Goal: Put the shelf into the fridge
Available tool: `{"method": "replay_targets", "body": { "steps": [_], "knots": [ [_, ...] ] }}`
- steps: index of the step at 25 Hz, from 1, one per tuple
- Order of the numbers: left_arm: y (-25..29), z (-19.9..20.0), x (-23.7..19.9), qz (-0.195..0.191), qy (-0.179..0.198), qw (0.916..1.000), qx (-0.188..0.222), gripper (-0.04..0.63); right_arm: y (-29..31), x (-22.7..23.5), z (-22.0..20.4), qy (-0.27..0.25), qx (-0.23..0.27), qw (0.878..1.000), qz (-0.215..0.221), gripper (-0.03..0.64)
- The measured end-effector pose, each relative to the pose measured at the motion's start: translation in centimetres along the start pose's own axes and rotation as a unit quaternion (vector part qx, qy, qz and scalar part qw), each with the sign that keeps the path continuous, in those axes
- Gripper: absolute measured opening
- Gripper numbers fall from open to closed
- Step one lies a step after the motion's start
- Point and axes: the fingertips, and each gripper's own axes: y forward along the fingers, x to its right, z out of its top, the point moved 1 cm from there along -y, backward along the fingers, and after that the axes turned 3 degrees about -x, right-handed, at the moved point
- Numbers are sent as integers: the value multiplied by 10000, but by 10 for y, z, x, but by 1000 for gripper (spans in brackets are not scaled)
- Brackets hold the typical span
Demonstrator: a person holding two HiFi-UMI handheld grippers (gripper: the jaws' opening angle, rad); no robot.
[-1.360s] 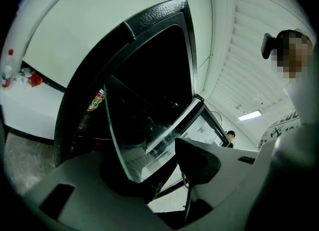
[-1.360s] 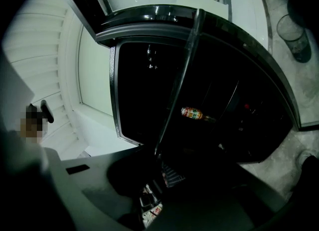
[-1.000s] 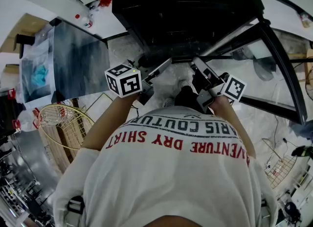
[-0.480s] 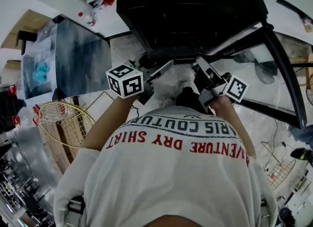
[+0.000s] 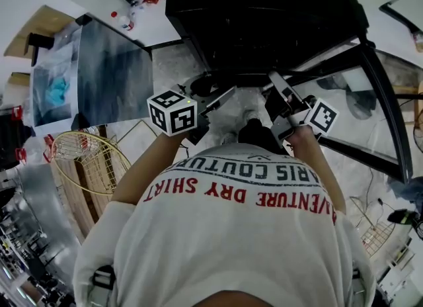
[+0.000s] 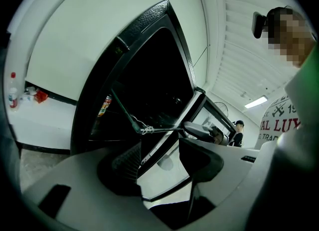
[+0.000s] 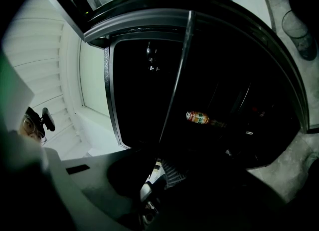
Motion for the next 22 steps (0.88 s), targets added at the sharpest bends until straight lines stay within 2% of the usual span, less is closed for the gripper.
{"method": "replay_targets", "body": {
  "steps": [5, 14, 22],
  "knots": [
    [-4, 2, 1, 88, -9, 10000, -28, 241, 6, 2, 5, -39, 13, 10000, -28, 48],
    [-11, 15, 10, 121, 0, 9999, 75, 130, 16, 8, 15, -41, 91, 9999, -93, 48],
    [-11, 27, 20, 138, 140, 9996, 186, 77, 23, 19, 30, 6, 216, 9993, -309, 48]
  ]
}}
